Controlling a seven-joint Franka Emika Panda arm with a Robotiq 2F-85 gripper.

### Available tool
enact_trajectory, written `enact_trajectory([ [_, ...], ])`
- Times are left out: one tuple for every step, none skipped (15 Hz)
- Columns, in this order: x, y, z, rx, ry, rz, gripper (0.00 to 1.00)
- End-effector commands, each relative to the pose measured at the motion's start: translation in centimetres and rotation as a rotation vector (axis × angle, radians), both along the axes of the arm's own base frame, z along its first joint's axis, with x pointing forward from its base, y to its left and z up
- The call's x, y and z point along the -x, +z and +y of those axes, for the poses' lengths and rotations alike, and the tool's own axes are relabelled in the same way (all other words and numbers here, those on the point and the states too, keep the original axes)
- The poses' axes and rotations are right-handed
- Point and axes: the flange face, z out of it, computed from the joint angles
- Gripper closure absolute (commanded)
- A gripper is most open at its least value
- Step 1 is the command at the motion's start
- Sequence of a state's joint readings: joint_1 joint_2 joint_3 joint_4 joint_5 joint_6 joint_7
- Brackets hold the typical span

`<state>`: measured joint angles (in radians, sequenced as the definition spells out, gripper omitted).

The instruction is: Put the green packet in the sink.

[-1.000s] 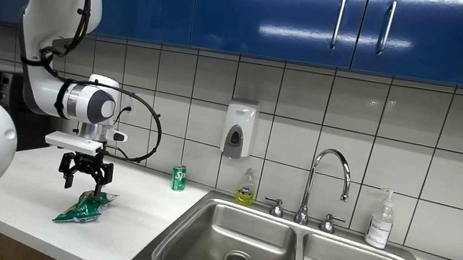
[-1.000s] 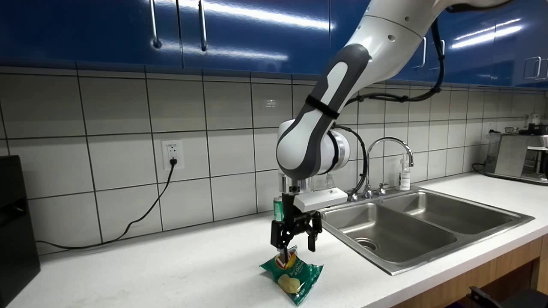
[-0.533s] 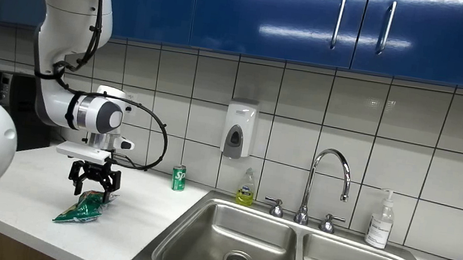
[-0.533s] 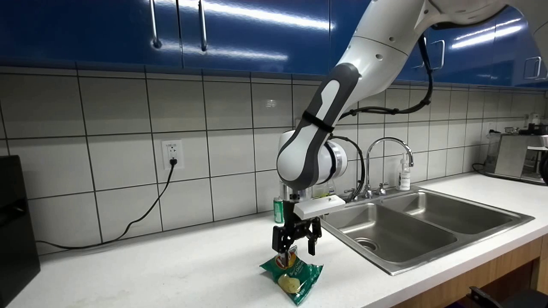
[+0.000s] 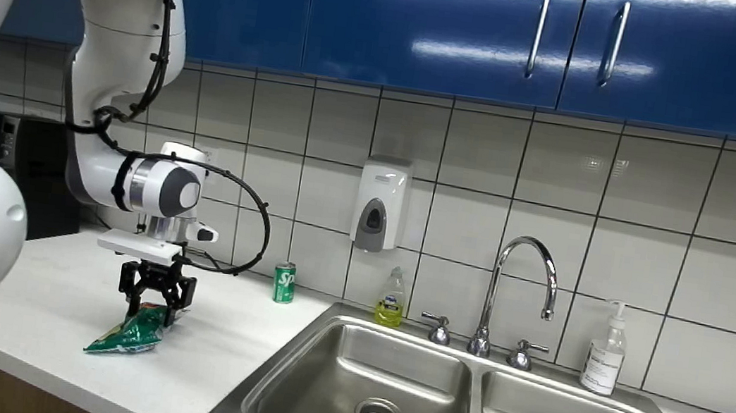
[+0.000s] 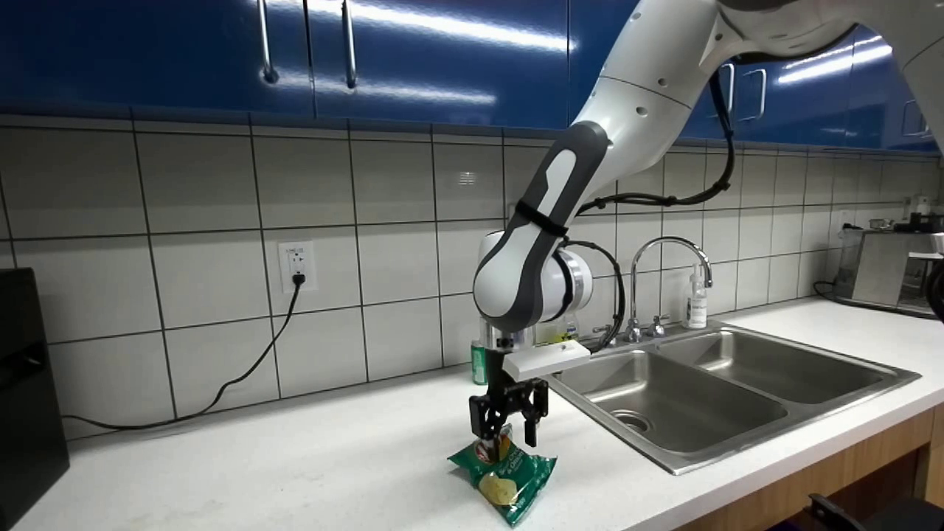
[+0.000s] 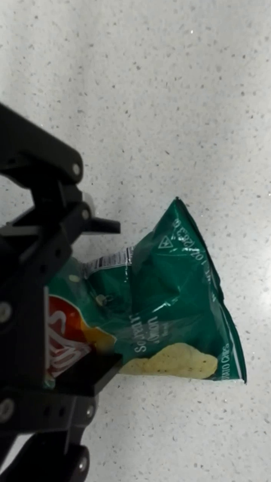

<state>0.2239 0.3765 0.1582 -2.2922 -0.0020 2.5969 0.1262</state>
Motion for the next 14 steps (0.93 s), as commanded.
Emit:
enact_trajectory([
  [-0.69,0.14,0.11,0.009,0.024,-0.012,0.51],
  [-0.76,0.2,0.1,0.011,0.024,-0.014,0.6],
  [-0.81,0.25,0.08,0.012,0.025,-0.014,0.67],
  [-0.88,0.33,0.05,0.013,0.025,-0.016,0.73],
  [-0.94,0.39,0.01,0.013,0.025,-0.018,0.82],
  [-1.01,0.45,-0.05,0.014,0.024,-0.02,0.89],
  [-1.08,0.48,-0.08,0.014,0.024,-0.021,0.97],
  [-1.16,0.52,-0.13,0.015,0.022,-0.023,1.0],
  [-1.28,0.63,-0.12,0.015,0.022,-0.026,1.0],
  [-1.41,0.78,-0.13,0.016,0.021,-0.029,1.0],
  [-1.5,0.87,-0.16,0.016,0.02,-0.032,0.97],
  [-1.53,0.86,-0.19,0.017,0.02,-0.033,0.99],
  [-1.59,0.91,-0.19,0.017,0.02,-0.034,1.0],
  [-1.68,1.05,-0.16,0.016,0.02,-0.037,1.0],
])
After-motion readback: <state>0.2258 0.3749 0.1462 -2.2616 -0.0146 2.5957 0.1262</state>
